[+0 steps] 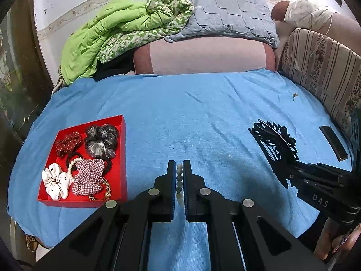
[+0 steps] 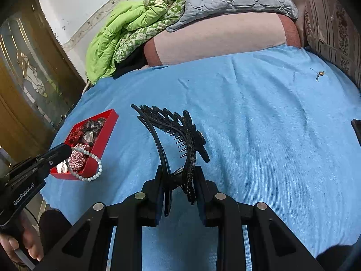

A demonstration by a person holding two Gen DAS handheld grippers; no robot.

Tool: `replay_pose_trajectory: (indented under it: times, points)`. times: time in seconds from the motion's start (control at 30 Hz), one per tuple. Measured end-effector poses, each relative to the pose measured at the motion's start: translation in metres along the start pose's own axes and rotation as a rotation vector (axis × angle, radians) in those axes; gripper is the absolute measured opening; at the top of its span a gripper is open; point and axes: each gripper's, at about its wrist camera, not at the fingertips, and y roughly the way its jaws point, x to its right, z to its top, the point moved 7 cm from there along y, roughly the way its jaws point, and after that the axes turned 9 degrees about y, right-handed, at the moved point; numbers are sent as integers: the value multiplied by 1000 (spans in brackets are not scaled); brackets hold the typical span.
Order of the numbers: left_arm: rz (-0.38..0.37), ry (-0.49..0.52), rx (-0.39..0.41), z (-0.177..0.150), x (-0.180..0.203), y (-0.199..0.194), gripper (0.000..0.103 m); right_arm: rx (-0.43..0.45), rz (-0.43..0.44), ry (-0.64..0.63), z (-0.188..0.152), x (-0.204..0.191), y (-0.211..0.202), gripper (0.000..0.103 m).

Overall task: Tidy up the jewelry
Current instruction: 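Carry the bead bracelet and black claw clip over the red tray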

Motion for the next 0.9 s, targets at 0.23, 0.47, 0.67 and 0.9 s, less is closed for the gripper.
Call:
replay_pose_trajectory:
  times: [0.23, 0.47, 0.67, 0.9]
  points:
    - [17, -3, 9, -4, -6, -8, 5, -3, 5, -30, -10, -12, -5, 27]
    - [21, -27, 13, -7, -12, -13, 6, -25, 13, -69, -23, -28, -4, 27]
    - [12, -44, 8, -12, -18, -14, 5, -38, 17, -98, -32, -39, -3, 27]
    - [-2, -78, -3, -17, -26, -10, 5, -48, 16, -124, -38, -48, -1, 27]
